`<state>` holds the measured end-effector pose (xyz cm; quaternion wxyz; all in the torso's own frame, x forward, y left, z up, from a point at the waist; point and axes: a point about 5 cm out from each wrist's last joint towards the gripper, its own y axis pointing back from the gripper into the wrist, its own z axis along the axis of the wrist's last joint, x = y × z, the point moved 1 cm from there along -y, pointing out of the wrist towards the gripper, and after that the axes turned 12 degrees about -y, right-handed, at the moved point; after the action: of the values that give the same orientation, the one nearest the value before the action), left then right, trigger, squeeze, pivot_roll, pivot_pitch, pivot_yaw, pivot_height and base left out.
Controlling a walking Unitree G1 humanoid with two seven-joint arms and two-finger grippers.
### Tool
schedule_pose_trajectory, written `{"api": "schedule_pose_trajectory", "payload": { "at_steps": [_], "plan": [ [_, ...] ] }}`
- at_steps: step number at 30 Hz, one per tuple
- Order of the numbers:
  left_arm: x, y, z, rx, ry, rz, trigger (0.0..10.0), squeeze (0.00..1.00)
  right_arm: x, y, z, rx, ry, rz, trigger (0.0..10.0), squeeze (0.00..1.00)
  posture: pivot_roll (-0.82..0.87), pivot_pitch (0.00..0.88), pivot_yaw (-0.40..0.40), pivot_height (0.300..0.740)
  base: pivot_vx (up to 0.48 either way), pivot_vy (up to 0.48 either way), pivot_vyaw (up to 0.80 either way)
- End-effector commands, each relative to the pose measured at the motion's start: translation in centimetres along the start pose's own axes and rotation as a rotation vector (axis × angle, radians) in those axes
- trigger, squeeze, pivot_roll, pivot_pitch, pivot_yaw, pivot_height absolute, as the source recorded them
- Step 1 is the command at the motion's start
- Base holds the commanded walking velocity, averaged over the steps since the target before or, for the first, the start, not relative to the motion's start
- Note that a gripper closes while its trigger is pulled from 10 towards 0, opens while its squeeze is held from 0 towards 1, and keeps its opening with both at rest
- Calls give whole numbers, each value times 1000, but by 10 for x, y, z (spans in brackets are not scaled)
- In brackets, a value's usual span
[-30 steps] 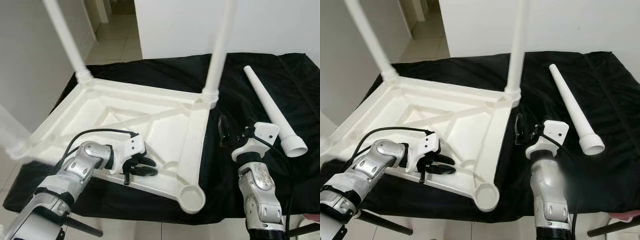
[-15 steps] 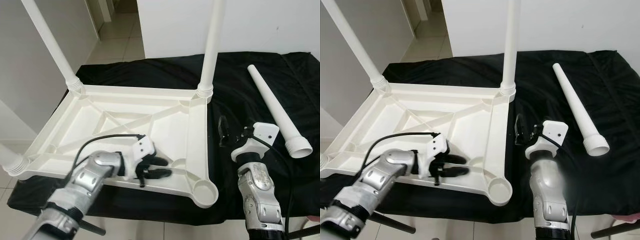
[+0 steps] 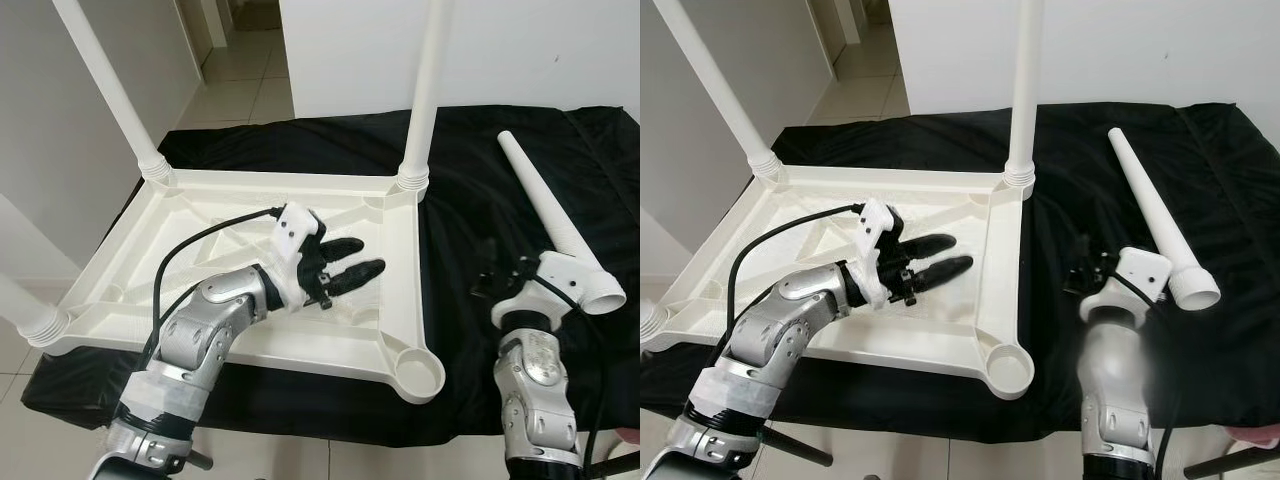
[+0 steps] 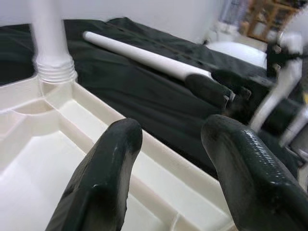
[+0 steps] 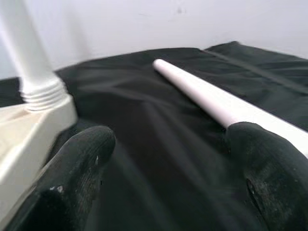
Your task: Building children table
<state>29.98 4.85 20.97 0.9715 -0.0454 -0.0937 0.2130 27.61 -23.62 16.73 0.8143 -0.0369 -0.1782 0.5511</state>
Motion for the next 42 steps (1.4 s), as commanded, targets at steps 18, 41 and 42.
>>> {"api": "schedule_pose_trajectory", "payload": {
  "at_steps": [18, 41, 42],
  "plan": [
    [-12, -7, 30, -71, 98, 114, 10000, 0, -24, 36, -28, 82, -140, -274, 10000, 0, -113, 125, 145, 740, 0, 0, 0],
    [-23, -7, 34, -48, 170, 158, 10000, 0, -37, 30, -6, -52, -77, -314, 10000, 0, -86, 125, 153, 740, 0, 0, 0],
    [-24, -7, 34, -45, 171, 160, 10000, 0, -38, 28, -5, -58, -72, -313, 10000, 0, -84, 125, 154, 740, 0, 0, 0]
  ]
}}
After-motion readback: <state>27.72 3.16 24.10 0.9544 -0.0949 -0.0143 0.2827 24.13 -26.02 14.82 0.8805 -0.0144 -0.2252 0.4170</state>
